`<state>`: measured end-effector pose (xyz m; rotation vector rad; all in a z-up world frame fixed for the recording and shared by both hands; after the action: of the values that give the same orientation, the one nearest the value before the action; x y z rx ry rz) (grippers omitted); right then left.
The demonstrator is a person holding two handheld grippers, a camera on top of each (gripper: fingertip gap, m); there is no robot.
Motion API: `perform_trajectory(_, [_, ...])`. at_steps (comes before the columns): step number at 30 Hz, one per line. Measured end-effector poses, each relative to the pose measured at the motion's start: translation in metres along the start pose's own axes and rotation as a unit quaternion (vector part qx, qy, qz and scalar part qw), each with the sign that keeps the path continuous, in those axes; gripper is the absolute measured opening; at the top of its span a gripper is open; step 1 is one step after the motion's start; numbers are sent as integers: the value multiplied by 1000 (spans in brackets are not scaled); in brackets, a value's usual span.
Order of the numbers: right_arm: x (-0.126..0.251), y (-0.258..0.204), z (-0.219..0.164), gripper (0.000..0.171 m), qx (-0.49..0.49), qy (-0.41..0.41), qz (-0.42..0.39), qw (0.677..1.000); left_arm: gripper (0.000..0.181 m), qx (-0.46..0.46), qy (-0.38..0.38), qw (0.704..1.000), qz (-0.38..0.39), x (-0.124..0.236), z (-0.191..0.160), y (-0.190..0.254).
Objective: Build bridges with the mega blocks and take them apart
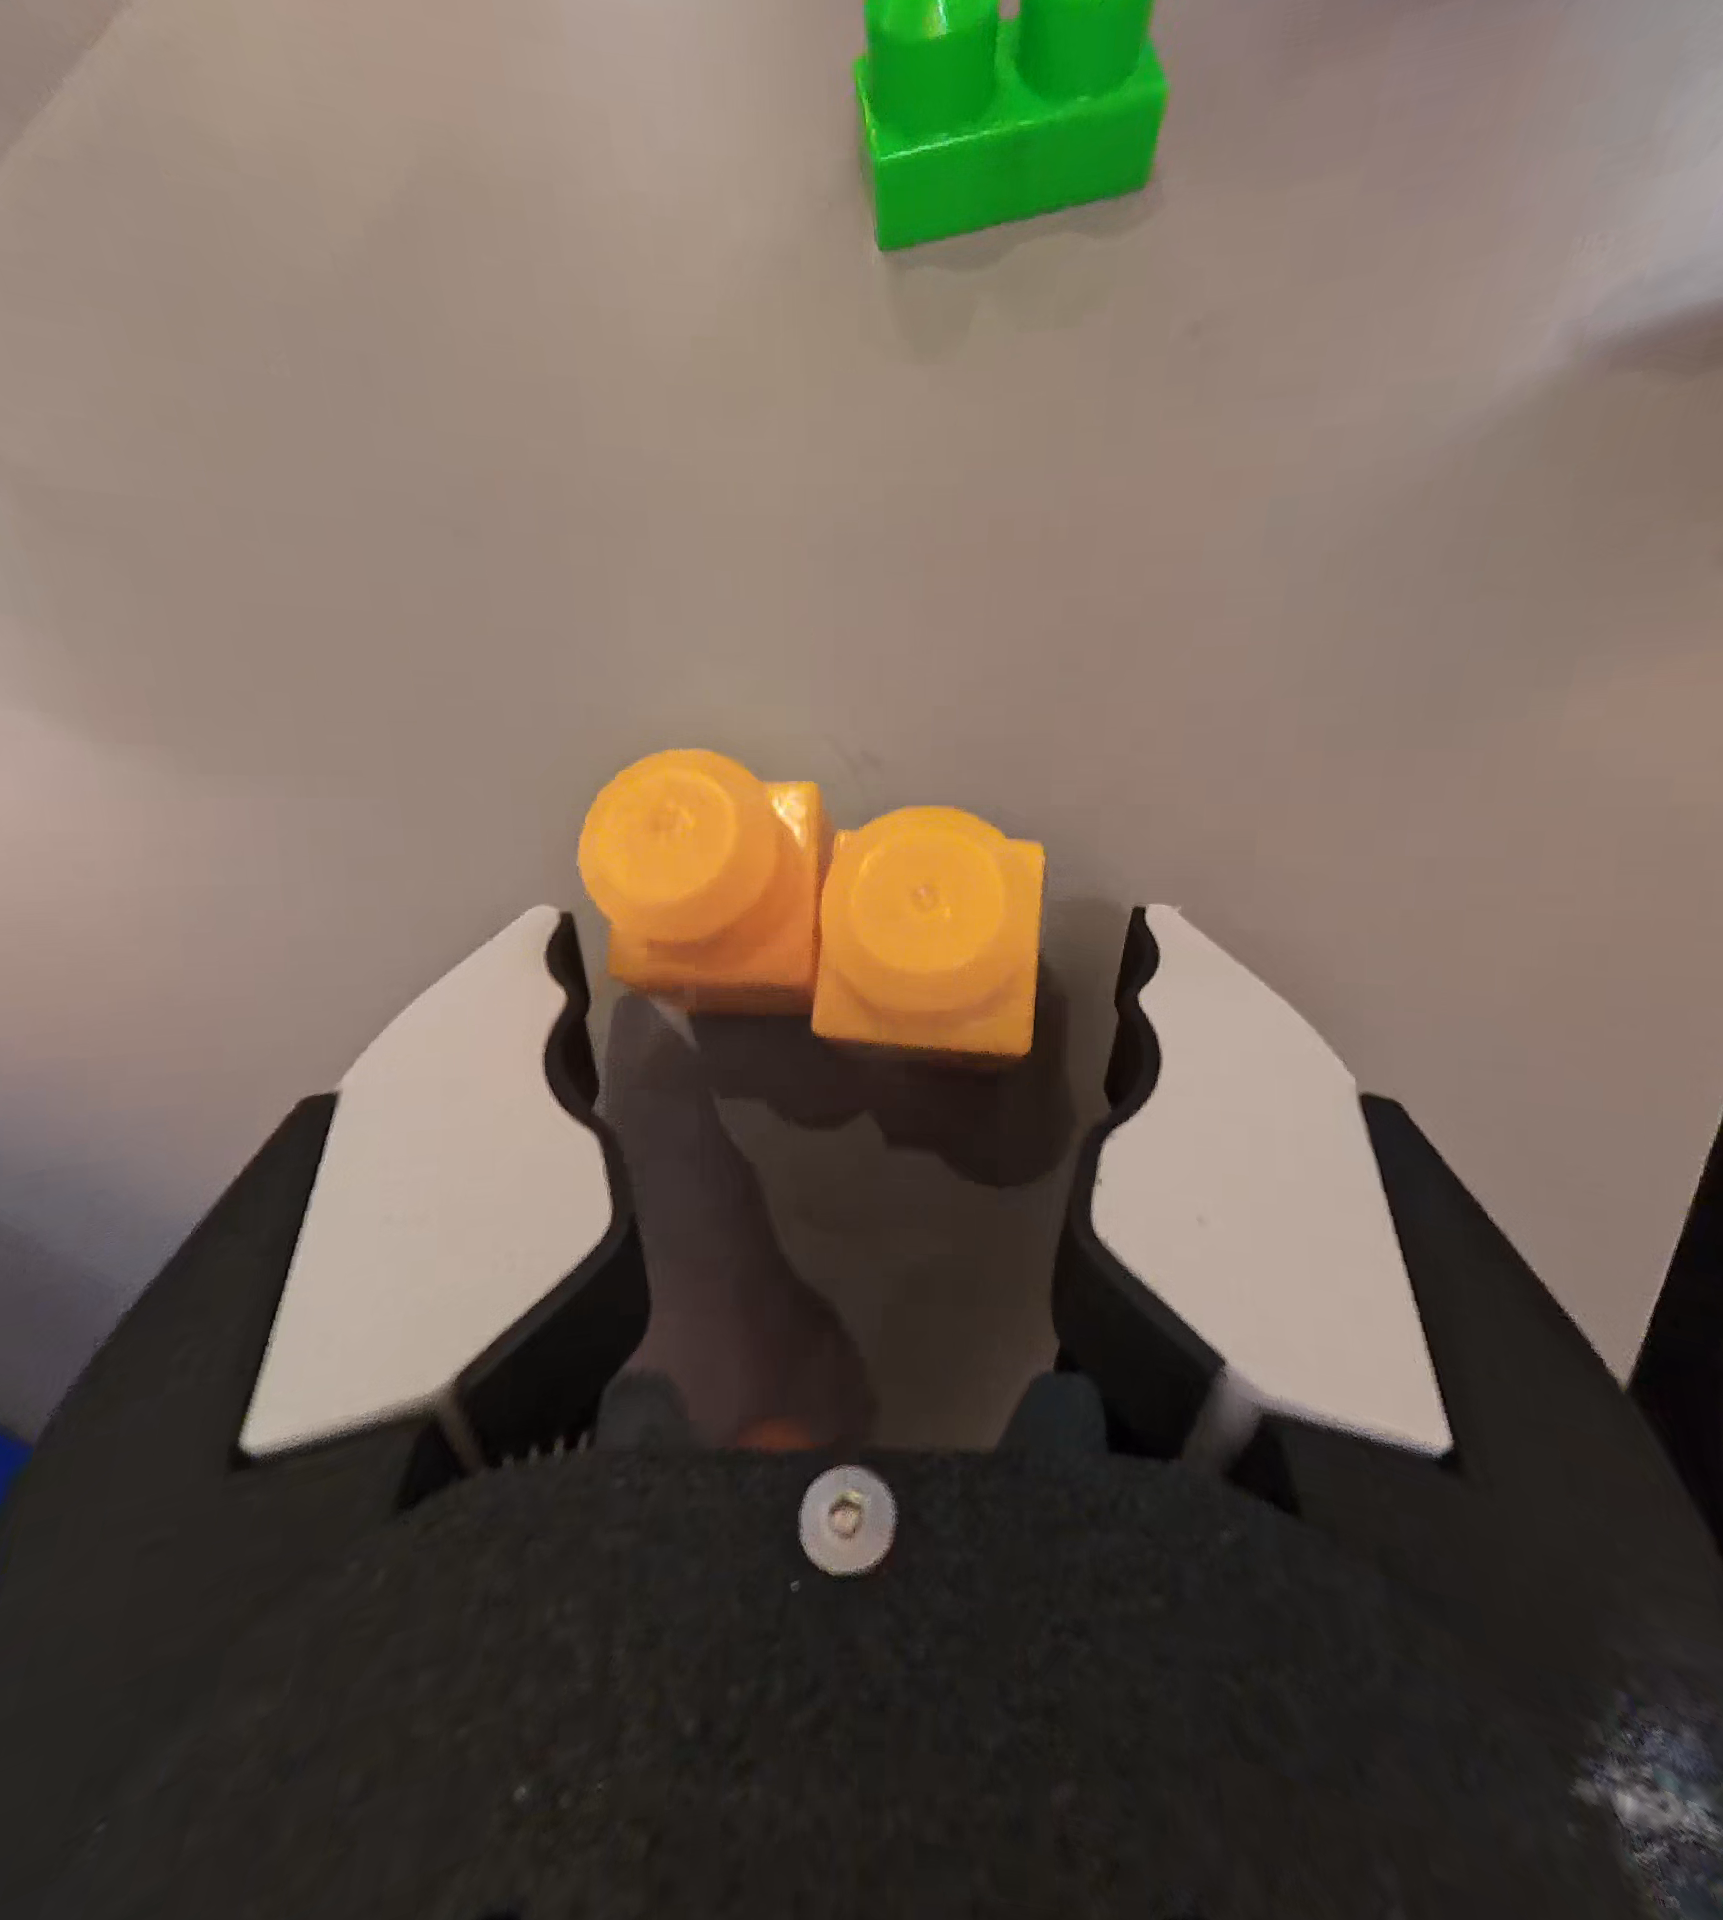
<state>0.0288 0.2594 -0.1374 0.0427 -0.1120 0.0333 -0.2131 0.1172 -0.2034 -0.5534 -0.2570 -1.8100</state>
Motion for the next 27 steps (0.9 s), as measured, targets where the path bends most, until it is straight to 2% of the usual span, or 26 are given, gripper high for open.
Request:
perform_trajectory(7, [0, -2, 1, 50, 4, -3, 1, 1000, 99, 8, -23, 1000, -15, -1, -11, -12])
perform_trajectory(27, [-1, -2, 1, 50, -1, -5, 3, 1000, 89, 7, -15, 999, -27, -10, -5, -12])
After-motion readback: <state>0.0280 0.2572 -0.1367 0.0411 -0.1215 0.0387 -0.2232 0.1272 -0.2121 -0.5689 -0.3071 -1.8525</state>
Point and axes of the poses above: each gripper's, where its closed fingertips meet, x back along the fingers, z out of its top, y = z × x across the jaws, the point moved 8 cm from there along x, back along the fingers, and after that the axes turned 15 degrees about y, right-handed, at the moved point
